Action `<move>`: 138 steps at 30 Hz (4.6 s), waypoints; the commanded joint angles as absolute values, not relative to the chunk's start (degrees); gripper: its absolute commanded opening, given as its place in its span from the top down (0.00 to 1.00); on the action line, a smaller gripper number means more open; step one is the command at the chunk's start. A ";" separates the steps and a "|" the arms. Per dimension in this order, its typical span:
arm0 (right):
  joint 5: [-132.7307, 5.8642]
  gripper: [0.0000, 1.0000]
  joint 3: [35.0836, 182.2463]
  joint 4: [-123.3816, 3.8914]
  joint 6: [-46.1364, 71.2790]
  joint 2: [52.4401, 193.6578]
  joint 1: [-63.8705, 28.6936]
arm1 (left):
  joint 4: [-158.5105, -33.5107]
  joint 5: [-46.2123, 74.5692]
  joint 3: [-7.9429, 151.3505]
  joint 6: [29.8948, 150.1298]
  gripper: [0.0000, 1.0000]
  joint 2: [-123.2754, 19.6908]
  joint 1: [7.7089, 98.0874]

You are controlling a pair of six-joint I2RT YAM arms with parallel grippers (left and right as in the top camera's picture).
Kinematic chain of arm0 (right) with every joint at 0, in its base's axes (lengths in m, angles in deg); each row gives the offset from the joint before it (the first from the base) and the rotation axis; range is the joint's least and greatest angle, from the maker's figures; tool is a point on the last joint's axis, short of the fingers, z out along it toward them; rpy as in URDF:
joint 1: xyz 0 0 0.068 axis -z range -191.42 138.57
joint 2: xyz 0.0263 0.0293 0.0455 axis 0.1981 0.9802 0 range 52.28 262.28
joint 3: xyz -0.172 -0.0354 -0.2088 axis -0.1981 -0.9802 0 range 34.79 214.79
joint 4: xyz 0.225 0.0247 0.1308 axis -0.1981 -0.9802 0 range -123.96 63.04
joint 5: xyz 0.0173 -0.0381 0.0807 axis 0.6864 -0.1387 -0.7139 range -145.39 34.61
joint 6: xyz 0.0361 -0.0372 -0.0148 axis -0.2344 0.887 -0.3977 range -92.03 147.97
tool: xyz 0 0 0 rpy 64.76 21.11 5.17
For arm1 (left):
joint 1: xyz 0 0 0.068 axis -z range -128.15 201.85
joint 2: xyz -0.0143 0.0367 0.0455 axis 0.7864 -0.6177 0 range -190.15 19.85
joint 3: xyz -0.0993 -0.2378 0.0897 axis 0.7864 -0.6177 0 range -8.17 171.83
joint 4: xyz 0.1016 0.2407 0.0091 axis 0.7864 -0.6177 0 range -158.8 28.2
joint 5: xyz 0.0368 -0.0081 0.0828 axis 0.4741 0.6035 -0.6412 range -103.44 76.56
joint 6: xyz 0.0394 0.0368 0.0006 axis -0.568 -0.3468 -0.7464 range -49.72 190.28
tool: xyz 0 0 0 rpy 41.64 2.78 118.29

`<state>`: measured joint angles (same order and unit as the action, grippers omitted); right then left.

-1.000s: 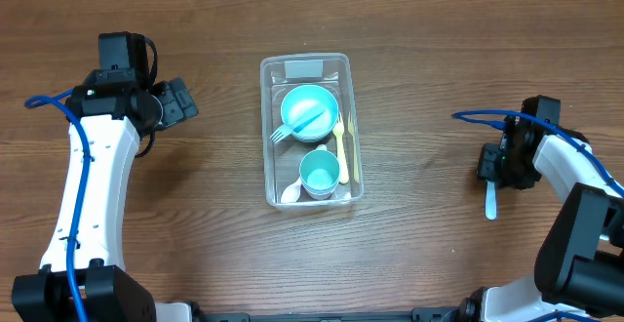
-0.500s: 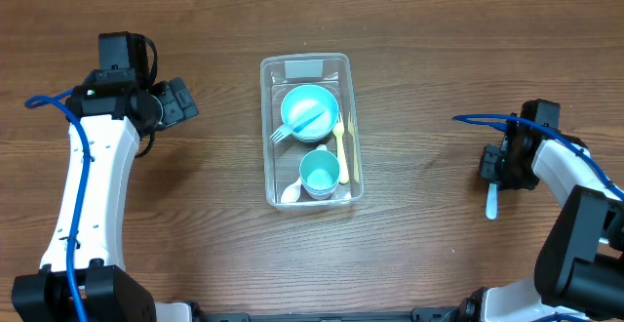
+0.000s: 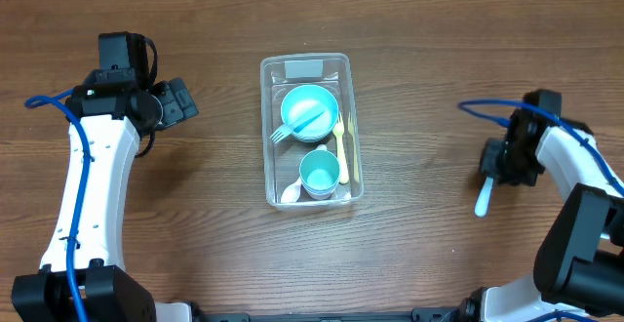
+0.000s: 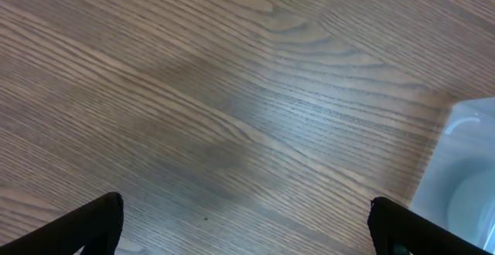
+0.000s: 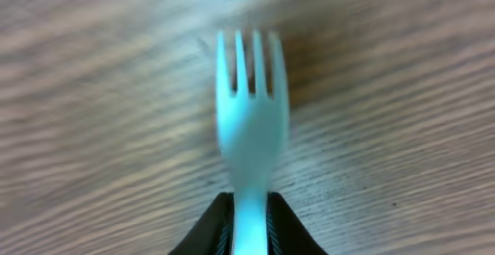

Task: Pack container
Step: 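Lift the light-blue fork with the right gripper, then carry the light-blue fork into the container beside the yellow fork, release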

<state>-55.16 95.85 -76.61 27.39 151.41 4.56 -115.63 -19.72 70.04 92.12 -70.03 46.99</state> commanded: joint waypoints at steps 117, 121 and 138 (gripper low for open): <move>-57.24 0.52 115.30 -76.28 13.75 146.69 -41.69 | -115.54 -20.01 71.07 90.83 0.00 -68.63 46.94; -57.24 0.23 115.32 -75.97 14.04 146.69 -41.66 | -115.54 -20.01 71.07 90.83 0.00 -68.63 46.94; -53.81 0.00 119.30 -81.35 14.41 138.32 -15.24 | -115.54 -20.01 71.07 90.83 0.00 -68.63 46.94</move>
